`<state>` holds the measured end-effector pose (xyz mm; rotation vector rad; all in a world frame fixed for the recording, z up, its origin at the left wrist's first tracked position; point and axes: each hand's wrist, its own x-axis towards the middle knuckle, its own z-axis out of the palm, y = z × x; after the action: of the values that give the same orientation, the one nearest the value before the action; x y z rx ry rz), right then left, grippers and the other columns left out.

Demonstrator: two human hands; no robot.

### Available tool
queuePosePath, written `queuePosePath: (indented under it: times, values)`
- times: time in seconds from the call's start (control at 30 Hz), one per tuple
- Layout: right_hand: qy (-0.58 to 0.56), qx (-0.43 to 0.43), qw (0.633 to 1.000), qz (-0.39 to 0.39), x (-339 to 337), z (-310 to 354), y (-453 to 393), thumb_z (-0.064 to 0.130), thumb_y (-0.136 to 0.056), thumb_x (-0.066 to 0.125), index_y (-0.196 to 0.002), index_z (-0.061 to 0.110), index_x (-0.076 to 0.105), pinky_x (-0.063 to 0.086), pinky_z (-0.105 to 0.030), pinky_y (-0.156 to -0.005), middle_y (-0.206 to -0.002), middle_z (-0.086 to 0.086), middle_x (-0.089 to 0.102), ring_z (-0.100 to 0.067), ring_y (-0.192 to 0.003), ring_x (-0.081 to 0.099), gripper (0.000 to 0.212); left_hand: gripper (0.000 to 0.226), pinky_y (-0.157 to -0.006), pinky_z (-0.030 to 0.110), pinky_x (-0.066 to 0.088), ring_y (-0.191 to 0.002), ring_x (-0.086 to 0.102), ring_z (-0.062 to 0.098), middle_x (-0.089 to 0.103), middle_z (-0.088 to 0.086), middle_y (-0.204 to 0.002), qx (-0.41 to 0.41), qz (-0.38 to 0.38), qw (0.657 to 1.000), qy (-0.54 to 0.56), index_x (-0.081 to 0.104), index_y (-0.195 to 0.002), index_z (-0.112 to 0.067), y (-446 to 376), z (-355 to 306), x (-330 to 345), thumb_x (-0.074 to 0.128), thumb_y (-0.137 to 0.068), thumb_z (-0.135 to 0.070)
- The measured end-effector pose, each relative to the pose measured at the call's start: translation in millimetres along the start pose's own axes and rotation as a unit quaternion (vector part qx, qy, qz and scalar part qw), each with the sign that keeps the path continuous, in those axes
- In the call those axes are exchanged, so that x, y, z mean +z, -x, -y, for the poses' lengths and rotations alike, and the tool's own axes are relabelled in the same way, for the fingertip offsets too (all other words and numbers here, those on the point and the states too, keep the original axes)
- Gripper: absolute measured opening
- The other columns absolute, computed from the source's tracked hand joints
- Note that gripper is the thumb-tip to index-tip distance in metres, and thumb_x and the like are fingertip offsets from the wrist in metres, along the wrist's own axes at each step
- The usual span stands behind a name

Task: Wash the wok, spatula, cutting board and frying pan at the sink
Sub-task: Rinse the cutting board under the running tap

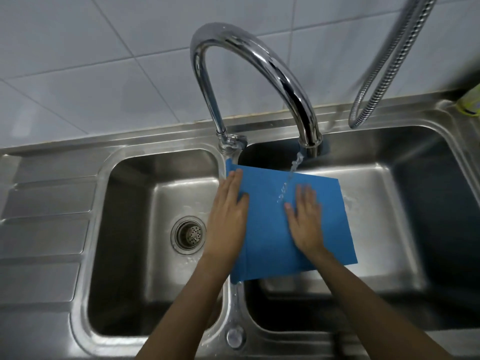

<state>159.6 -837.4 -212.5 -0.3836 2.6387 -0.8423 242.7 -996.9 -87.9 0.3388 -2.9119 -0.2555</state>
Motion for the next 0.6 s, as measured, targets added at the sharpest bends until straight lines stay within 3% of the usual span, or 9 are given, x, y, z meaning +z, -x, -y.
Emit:
queuePosePath:
  times: [0.1,0.17,0.23,0.3,0.37,0.43,0.5,0.57,0.6]
  values:
    - [-0.02,0.266,0.964,-0.008,-6,-40,15,0.057,-0.096,0.02,-0.152,0.008,0.006,0.004,-0.049,-0.117,-0.16,-0.015,0.005,-0.028,-0.147,0.001,0.075,0.016,-0.11,0.045,0.035,-0.124,0.054,0.039,0.066,0.023,-0.113,0.052,0.005,0.999,-0.009,0.068,-0.093,0.005,2,7,4,0.061,-0.079,0.01]
    - [-0.032,0.279,0.959,-0.023,-5,-38,32,0.056,-0.096,0.021,-0.151,0.005,0.008,0.007,-0.05,-0.117,-0.159,-0.016,0.008,-0.03,-0.147,0.004,0.076,0.028,-0.114,0.044,0.032,-0.125,0.054,0.036,0.068,0.018,-0.099,0.056,0.012,0.998,-0.016,0.069,-0.094,0.004,2,8,5,0.042,-0.085,0.003]
    - [-0.045,0.207,0.977,-0.038,2,-18,48,0.05,-0.098,0.028,-0.151,0.006,0.012,0.005,-0.051,-0.117,-0.16,-0.011,0.009,-0.028,-0.147,0.005,0.07,0.03,-0.114,0.043,0.031,-0.125,0.054,0.035,0.068,0.017,-0.095,0.051,0.019,0.998,-0.018,0.069,-0.093,0.003,1,8,5,0.04,-0.086,0.003]
    - [-0.05,0.052,0.997,-0.028,5,14,64,0.049,-0.098,0.028,-0.152,0.013,0.012,-0.001,-0.046,-0.117,-0.16,-0.001,0.006,-0.019,-0.148,0.001,0.066,0.018,-0.114,0.043,0.032,-0.123,0.056,0.035,0.068,0.017,-0.094,0.055,0.01,0.998,-0.028,0.069,-0.092,0.004,0,7,3,0.054,-0.083,0.008]
    - [-0.049,-0.125,0.991,0.013,4,40,76,0.054,-0.097,0.021,-0.151,0.02,0.009,-0.005,-0.039,-0.119,-0.159,0.004,0.004,-0.012,-0.148,-0.002,0.065,0.015,-0.113,0.043,0.034,-0.121,0.057,0.034,0.068,0.017,-0.092,0.056,0.016,0.997,-0.042,0.069,-0.09,0.004,0,5,-1,0.067,-0.077,0.01]
    - [-0.004,-0.176,0.984,0.029,5,47,79,0.059,-0.096,0.018,-0.152,0.026,0.006,-0.005,-0.038,-0.119,-0.16,0.004,-0.001,-0.013,-0.147,-0.006,0.066,0.018,-0.112,0.045,0.037,-0.121,0.057,0.035,0.068,0.017,-0.089,0.059,0.034,0.996,-0.054,0.069,-0.089,0.003,-1,4,-4,0.072,-0.073,0.01]
    - [-0.01,0.011,1.0,0.003,6,41,80,0.065,-0.092,0.019,-0.153,0.024,0.002,-0.006,-0.04,-0.118,-0.16,-0.001,-0.007,-0.018,-0.147,-0.009,0.076,0.023,-0.11,0.047,0.037,-0.121,0.057,0.038,0.068,0.016,-0.087,0.073,0.051,0.994,-0.07,0.069,-0.085,0.003,-2,3,-7,0.074,-0.066,0.014]
    - [-0.052,0.221,0.974,0.01,3,26,78,0.065,-0.091,0.02,-0.152,0.019,-0.001,-0.001,-0.047,-0.118,-0.16,-0.009,-0.006,-0.023,-0.148,-0.007,0.079,0.024,-0.108,0.048,0.035,-0.121,0.056,0.04,0.07,0.015,-0.087,0.104,0.066,0.989,-0.085,0.071,-0.083,0.001,1,7,-12,0.078,-0.063,0.013]
    - [-0.051,0.258,0.965,0.021,1,20,78,0.066,-0.091,0.019,-0.152,0.019,-0.001,0.0,-0.05,-0.118,-0.16,-0.009,-0.005,-0.023,-0.147,-0.006,0.08,0.024,-0.107,0.049,0.034,-0.121,0.056,0.041,0.072,0.015,-0.09,0.122,0.072,0.986,-0.093,0.071,-0.083,0.001,4,10,-15,0.08,-0.062,0.009]
